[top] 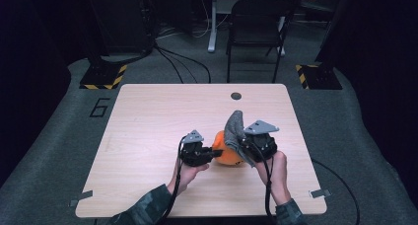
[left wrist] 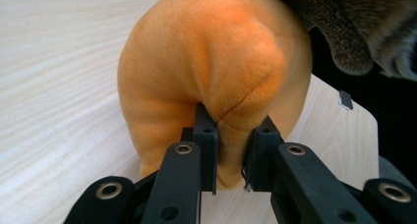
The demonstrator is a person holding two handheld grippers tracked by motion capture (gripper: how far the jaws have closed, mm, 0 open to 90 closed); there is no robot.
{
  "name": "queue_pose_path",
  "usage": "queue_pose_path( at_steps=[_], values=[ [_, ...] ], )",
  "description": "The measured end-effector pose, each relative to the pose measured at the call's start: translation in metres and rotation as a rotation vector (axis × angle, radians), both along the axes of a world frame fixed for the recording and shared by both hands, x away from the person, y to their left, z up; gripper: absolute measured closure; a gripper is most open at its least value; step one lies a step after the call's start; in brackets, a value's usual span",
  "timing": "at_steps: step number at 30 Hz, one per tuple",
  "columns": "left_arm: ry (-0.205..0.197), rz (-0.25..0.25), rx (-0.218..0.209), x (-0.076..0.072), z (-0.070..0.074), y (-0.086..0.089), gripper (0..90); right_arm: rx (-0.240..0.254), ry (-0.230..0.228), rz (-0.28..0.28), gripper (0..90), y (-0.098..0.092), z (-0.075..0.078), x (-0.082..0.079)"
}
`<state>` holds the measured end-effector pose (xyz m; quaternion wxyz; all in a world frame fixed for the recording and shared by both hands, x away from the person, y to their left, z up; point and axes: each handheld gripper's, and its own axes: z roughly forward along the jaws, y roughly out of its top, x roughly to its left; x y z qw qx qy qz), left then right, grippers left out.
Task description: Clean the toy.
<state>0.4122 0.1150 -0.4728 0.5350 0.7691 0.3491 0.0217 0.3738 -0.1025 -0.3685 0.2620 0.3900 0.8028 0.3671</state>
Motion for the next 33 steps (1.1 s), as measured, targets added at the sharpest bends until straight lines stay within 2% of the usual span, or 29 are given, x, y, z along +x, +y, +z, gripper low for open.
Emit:
queue_pose_path(
  at_steps=[1,4,7,9,13,15,20,26,28,33],
  values=[
    [0.014,0.005,-0.009,0.000,-0.002,-0.002,78.5,0.010,-0.001,0.013,75.6,0.005,-0.001,0.001],
    [0.030,-0.002,-0.004,-0.001,-0.006,-0.006,78.1,-0.009,0.021,0.038,75.6,0.018,-0.009,0.004],
    [0.032,-0.004,0.010,-0.001,-0.011,-0.008,77.9,-0.068,0.050,0.026,75.6,0.029,-0.027,0.011],
    [0.042,-0.009,0.004,0.001,-0.013,-0.007,77.7,-0.076,0.045,0.024,75.7,0.028,-0.034,0.015],
    [0.031,-0.012,0.008,0.001,-0.013,-0.007,77.3,-0.087,0.041,0.010,75.7,0.025,-0.034,0.014],
    [0.036,-0.015,0.000,0.002,-0.014,-0.007,77.1,-0.091,0.038,0.012,75.6,0.022,-0.034,0.015],
    [0.043,-0.015,-0.013,0.002,-0.015,-0.007,76.5,-0.090,0.043,-0.022,75.5,0.012,-0.035,0.017],
    [0.037,-0.023,-0.007,0.003,-0.016,-0.007,75.9,-0.078,0.064,-0.086,75.3,-0.008,-0.041,0.023],
    [0.041,-0.027,-0.012,0.003,-0.017,-0.007,75.8,-0.087,0.070,-0.112,75.4,-0.016,-0.044,0.026],
    [0.031,-0.033,-0.012,0.004,-0.018,-0.007,75.8,-0.068,0.125,-0.181,75.5,-0.037,-0.061,0.037]
  ],
)
